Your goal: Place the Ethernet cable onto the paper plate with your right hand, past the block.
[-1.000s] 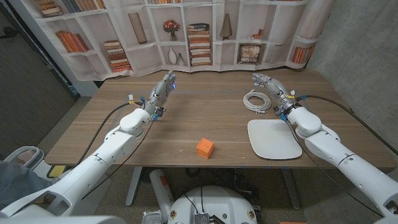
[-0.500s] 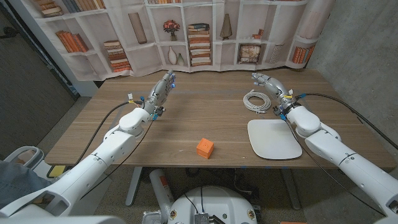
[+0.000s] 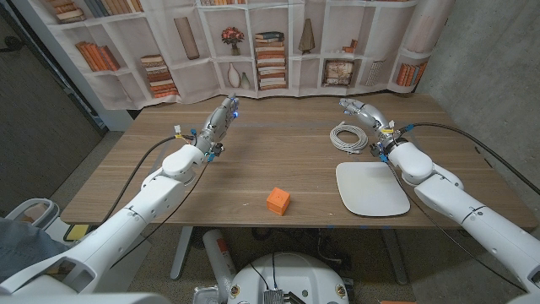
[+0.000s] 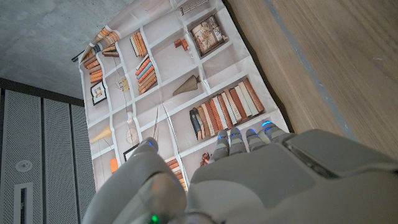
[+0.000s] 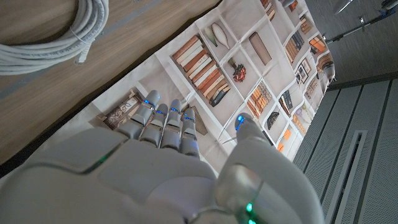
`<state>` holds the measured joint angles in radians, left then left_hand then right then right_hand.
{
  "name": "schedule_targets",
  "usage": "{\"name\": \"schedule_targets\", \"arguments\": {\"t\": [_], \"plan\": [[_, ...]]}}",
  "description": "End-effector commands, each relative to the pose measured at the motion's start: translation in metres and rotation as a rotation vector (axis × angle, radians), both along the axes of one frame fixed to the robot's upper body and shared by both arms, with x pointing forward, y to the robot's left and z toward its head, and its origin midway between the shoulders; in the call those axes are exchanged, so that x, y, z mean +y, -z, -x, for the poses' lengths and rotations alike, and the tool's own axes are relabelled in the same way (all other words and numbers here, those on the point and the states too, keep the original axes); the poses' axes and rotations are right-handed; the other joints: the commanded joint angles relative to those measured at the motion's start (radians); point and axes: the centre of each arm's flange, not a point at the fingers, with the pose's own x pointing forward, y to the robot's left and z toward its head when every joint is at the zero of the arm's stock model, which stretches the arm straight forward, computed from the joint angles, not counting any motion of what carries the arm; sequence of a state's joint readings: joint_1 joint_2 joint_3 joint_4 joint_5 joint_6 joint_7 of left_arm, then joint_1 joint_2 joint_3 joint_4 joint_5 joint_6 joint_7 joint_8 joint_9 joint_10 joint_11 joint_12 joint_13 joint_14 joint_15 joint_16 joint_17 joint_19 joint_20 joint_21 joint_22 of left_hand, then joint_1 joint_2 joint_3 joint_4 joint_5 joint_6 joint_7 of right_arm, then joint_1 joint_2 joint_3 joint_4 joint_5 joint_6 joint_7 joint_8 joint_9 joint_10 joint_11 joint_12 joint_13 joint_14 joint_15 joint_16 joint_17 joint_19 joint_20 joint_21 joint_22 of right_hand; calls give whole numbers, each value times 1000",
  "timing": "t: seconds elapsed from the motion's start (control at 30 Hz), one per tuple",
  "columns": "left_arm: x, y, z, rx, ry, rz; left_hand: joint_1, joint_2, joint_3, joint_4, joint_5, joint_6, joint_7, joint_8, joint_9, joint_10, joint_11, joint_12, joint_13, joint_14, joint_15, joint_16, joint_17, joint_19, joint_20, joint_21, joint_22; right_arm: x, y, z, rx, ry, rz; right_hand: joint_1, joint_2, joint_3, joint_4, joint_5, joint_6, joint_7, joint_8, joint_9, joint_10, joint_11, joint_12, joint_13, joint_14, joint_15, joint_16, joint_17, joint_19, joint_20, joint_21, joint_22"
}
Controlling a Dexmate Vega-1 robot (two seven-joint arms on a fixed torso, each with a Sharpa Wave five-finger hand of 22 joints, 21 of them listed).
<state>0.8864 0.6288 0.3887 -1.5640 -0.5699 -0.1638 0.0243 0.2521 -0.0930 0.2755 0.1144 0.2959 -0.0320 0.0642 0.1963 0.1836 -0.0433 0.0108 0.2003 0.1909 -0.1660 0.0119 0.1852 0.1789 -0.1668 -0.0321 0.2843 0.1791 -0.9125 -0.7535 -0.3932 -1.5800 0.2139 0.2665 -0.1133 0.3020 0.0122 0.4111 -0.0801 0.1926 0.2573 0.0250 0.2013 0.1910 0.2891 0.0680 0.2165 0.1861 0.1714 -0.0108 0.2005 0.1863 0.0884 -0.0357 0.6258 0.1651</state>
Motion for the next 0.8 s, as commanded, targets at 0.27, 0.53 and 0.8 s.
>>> {"name": "schedule_targets", "arguments": {"t": [0.27, 0.53, 0.8], "plan": [[-1, -4, -5, 1, 2, -7, 5, 10, -2, -1, 5, 5, 2, 5, 5, 0, 2, 6, -1, 1, -1, 4, 3, -100, -23, -5, 2, 5, -5, 3, -28, 58, 66, 15, -1, 0, -9, 3, 3, -4, -2, 1, 0, -6, -1, 2, -1, -2, -1, 1, 13, -34, -6, 6], [-2, -6, -6, -1, 6, -12, 6, 11, -4, -2, 5, 6, 1, 5, 5, 1, 0, 6, -1, 1, -1, 4, 3, -100, -21, -8, 2, 8, -7, 5, -43, 86, 94, 20, -1, 2, -13, 4, 3, -5, -2, 1, 1, -7, -1, 2, 1, -3, -1, 1, 15, -33, -10, 6], [-2, -7, -7, 0, 13, -17, 6, 12, -6, -2, 5, 6, 0, 5, 5, 1, 0, 6, -1, 0, -3, 4, 3, -100, -21, -11, 2, 10, -7, 7, -49, 111, 120, 23, 0, 2, -16, 5, 3, -5, -2, 1, 0, -7, -1, 1, 1, -4, -2, 0, 17, -33, -13, 6]]}}
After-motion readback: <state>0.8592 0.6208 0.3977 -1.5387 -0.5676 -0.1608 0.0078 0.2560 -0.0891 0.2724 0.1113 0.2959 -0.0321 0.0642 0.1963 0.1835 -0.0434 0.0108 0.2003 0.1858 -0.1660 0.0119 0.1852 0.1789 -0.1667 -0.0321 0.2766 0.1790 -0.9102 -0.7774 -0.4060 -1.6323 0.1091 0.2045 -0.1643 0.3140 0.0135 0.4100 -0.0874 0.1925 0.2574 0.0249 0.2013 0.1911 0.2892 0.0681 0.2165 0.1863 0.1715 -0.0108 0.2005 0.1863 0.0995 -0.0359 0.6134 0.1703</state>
